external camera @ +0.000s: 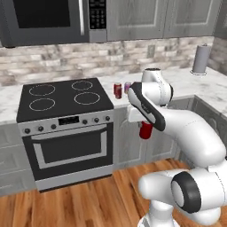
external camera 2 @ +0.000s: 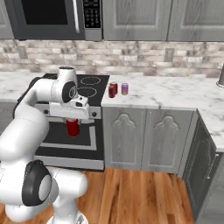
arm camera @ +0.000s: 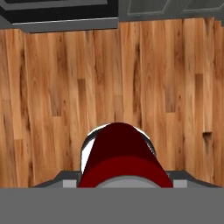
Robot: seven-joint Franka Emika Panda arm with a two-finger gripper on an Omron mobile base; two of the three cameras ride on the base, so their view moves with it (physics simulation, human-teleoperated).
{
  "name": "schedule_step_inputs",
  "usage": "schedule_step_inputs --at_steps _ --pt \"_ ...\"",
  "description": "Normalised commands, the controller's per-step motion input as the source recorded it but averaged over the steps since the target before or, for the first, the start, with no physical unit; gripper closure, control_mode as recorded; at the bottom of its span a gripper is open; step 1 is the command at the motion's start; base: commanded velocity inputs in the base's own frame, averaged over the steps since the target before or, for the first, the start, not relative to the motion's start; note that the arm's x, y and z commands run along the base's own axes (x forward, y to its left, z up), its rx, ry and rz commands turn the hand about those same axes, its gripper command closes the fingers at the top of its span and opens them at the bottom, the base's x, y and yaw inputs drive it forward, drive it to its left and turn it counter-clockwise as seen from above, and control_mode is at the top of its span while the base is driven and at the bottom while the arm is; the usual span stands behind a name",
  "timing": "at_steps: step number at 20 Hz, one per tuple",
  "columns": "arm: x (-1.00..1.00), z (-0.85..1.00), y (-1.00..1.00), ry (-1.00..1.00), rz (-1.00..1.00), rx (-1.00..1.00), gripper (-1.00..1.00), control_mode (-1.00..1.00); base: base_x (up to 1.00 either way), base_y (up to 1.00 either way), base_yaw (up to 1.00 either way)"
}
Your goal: Four empty soda cans are scattered around the kitchen. Gather all the cans and cluster them next to the stove for recycling.
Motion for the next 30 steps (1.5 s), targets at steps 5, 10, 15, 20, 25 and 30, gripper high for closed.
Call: schedule_step_inputs --at_steps 5,10,15,20,25,30 --pt "0.0 0.0 0.0 0.0 0.0 0.0 1.0 1.0 0.3 -0.45 0.06" --pt "0.0 0.0 0.0 0.0 0.0 0.0 1.0 1.0 0.56 -0.38 0.1" --pt "0.0 0.0 0.0 0.0 0.0 0.0 1.0 1.0 0.74 -0.35 0.12" --pt "0.0 0.0 0.0 0.0 0.0 0.0 1.0 1.0 0.7 -0.39 0.1" --pt "0.0 0.0 0.0 0.0 0.0 0.0 1.0 1.0 0.54 -0.4 0.09" --pt "0.0 0.0 0.0 0.0 0.0 0.0 1.0 1.0 0.46 -0.3 0.05"
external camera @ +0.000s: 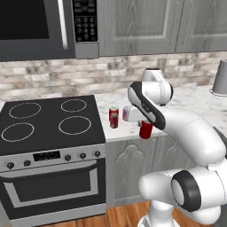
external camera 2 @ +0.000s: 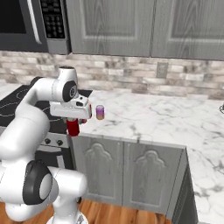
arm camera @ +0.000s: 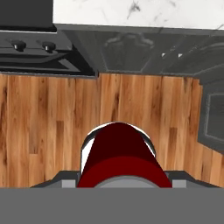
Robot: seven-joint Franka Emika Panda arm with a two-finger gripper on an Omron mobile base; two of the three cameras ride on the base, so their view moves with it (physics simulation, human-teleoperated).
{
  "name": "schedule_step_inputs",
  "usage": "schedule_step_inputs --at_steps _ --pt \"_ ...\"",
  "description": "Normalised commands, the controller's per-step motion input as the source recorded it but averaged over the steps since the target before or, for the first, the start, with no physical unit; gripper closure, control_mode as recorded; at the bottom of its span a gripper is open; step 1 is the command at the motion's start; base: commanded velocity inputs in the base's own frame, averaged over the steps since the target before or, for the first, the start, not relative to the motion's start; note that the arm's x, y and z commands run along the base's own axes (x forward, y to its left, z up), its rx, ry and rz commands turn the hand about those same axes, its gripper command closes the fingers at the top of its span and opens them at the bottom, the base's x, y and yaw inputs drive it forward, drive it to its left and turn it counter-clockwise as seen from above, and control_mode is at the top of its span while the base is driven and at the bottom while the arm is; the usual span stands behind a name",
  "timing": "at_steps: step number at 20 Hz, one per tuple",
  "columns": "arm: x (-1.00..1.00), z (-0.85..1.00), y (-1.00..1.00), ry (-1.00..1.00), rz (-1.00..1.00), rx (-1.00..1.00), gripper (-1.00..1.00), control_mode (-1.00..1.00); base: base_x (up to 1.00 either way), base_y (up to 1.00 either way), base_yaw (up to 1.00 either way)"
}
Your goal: Four empty soda cans are scattered around the kitchen. Gather all the cans and cluster them next to the stove for recycling.
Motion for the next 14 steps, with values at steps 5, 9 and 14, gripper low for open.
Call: schedule_step_inputs --at_steps 5,9,14 --pt "0.0 0.0 0.0 0.0 0.0 0.0 1.0 1.0 0.39 -0.11 0.02" --pt "0.0 0.0 0.0 0.0 0.0 0.0 1.0 1.0 0.34 -0.15 0.01" --pt "0.0 0.0 0.0 0.0 0.0 0.0 1.0 1.0 0.31 -0.23 0.01"
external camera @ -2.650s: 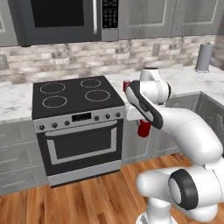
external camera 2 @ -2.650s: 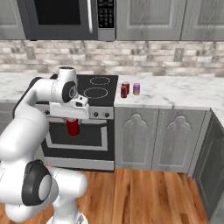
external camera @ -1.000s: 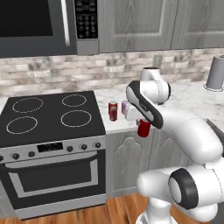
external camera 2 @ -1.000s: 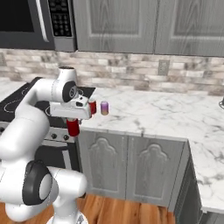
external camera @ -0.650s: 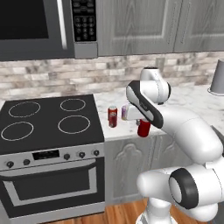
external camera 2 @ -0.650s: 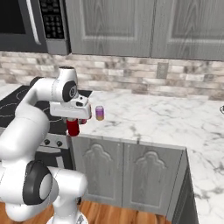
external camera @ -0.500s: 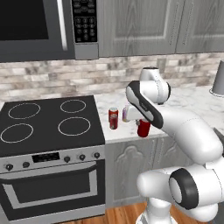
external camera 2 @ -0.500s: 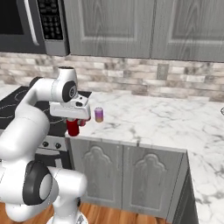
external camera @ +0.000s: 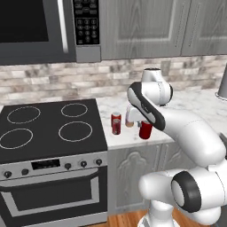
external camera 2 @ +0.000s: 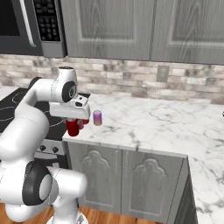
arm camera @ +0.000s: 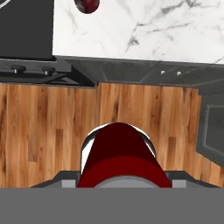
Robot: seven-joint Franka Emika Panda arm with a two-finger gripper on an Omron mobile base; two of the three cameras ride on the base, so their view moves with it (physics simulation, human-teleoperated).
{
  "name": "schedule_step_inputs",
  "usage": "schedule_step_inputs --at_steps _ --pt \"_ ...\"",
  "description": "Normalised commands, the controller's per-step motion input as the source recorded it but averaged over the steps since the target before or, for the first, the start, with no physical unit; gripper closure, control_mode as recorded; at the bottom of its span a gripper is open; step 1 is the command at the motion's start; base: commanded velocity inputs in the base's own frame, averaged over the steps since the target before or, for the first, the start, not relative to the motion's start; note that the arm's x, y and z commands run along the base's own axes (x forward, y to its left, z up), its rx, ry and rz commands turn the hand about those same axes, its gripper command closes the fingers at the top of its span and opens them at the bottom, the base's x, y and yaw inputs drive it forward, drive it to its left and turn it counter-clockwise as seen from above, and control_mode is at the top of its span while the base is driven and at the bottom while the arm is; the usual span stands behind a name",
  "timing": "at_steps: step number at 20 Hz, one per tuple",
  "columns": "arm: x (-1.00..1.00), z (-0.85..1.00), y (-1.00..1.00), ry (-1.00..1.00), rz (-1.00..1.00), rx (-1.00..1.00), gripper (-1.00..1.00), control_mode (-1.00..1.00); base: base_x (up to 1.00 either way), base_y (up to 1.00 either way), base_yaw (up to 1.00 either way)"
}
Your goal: Four empty soda cans are scattered around the kitchen. Gather all the cans and cluster them next to the stove for recycling.
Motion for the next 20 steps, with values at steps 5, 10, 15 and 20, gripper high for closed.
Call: schedule_step_inputs --at_steps 5,10,15,20 --pt "0.0 0.0 0.0 0.0 0.0 0.0 1.0 1.0 0.27 -0.25 0.02" --pt "0.0 0.0 0.0 0.0 0.0 0.0 1.0 1.0 0.31 -0.25 0.02" --pt "0.0 0.0 0.0 0.0 0.0 0.0 1.0 1.0 0.3 -0.26 0.01" --pt "0.0 0.0 0.0 0.0 0.0 0.0 1.0 1.0 0.27 -0.28 0.01"
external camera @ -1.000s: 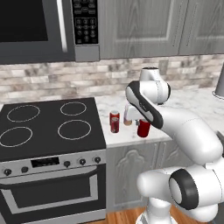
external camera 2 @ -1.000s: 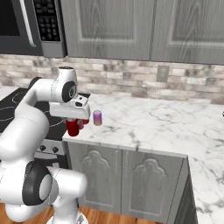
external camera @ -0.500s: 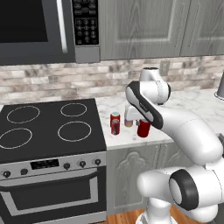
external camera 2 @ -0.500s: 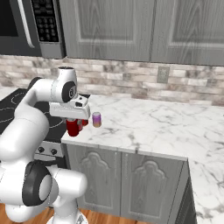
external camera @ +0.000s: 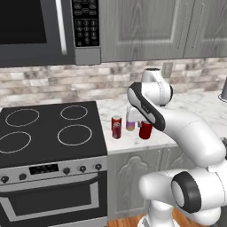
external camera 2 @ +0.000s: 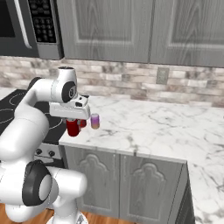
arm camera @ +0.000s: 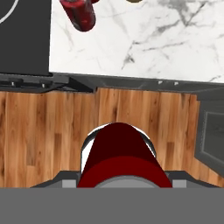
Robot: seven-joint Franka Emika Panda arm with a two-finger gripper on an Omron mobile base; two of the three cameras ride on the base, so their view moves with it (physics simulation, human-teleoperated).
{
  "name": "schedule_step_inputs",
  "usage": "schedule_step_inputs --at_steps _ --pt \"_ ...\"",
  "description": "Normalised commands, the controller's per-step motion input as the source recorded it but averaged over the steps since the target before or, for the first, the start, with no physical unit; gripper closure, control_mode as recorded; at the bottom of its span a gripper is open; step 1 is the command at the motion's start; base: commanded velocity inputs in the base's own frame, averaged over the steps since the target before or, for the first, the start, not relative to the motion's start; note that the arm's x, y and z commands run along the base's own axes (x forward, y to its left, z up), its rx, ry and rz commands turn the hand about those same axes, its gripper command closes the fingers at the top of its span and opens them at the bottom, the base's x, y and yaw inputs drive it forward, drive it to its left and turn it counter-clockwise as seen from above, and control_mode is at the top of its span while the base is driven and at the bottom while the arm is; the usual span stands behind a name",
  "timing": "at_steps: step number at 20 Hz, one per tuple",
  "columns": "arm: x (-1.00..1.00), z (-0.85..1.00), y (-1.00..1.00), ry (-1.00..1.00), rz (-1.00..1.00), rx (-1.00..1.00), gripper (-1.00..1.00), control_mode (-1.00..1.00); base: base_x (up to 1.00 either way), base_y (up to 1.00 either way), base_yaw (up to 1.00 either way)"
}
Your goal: Four empty soda cans are scattered around the kitchen. Gather all the cans and cluster them next to the stove for recycling.
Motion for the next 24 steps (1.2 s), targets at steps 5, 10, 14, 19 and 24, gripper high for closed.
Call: schedule_step_inputs --at_steps 5,10,14,19,24 --pt "0.0 0.0 0.0 0.0 0.0 0.0 1.0 1.0 0.3 -0.27 0.0" --pt "0.0 0.0 0.0 0.0 0.0 0.0 1.0 1.0 0.3 -0.26 0.0" --pt "0.0 0.0 0.0 0.0 0.0 0.0 1.0 1.0 0.29 -0.26 0.0" --pt "0.0 0.0 0.0 0.0 0.0 0.0 1.0 1.0 0.27 -0.27 0.0" --pt "0.0 0.0 0.0 0.0 0.0 0.0 1.0 1.0 0.28 -0.28 0.0"
